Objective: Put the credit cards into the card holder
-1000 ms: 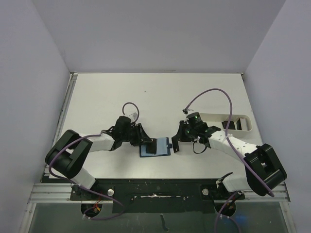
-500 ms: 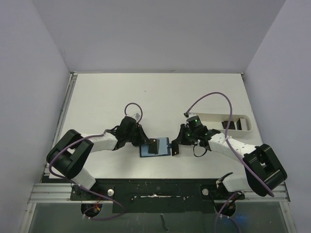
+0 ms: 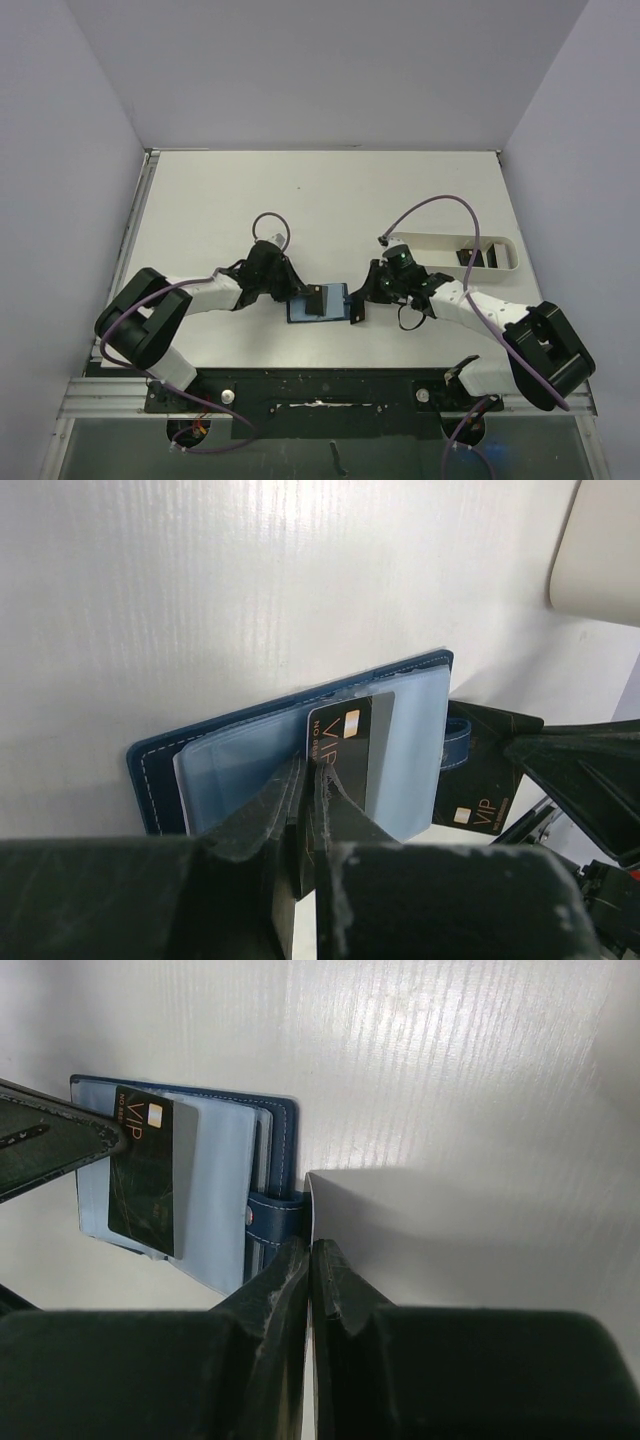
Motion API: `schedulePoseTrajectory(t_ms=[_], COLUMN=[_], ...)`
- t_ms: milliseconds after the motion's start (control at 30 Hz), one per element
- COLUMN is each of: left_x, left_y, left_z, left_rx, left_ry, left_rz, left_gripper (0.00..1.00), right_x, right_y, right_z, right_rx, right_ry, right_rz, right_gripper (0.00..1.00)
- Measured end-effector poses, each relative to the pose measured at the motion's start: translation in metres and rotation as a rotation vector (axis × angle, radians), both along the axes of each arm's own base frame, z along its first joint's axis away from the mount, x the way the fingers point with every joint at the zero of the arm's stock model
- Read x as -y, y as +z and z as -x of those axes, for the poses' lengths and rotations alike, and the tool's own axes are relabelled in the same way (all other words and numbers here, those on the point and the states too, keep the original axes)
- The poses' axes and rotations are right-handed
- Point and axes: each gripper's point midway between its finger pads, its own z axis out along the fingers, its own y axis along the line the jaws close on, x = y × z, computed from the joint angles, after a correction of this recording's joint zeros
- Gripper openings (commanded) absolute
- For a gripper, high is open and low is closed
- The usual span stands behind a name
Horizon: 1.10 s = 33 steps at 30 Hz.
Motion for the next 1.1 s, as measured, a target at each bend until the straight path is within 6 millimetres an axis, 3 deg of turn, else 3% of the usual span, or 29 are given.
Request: schedulePoseTrajectory(t_ms=[300, 500, 667, 933, 1100], left_x=[-0.004, 0.001, 0.002, -0.007, -0.004], left_y=[0.0, 0.0, 0.006, 0.009, 0.01], left_z=[0.002, 0.005, 0.004, 0.006, 0.008], left_rx=[0.006, 0.013, 0.024, 0.019, 0.014], left_ry=[0.048, 0.04, 0.021, 0.008, -0.01], left_rz=[0.015, 0.012, -0.023, -0.095, -0.089], left_gripper=[0.0, 0.26, 0.36, 0.4, 0.41], right_x=[-0.006, -0.009, -0.008, 0.013, 0.016], right_y=[-0.002, -0.002, -0.002, 0.009, 0.012], right_z=[0.004, 0.007, 0.009, 0.014, 0.01], right_rx=[-0.002, -0.005, -0.004, 0.03, 0.045], right_ry=[-0.003, -0.005, -0.004, -0.029, -0.028], right_rz=[-0.015, -0.02, -0.009, 0.062, 0.089], right_gripper=[0.0, 0.0, 0.0, 0.0, 0.0])
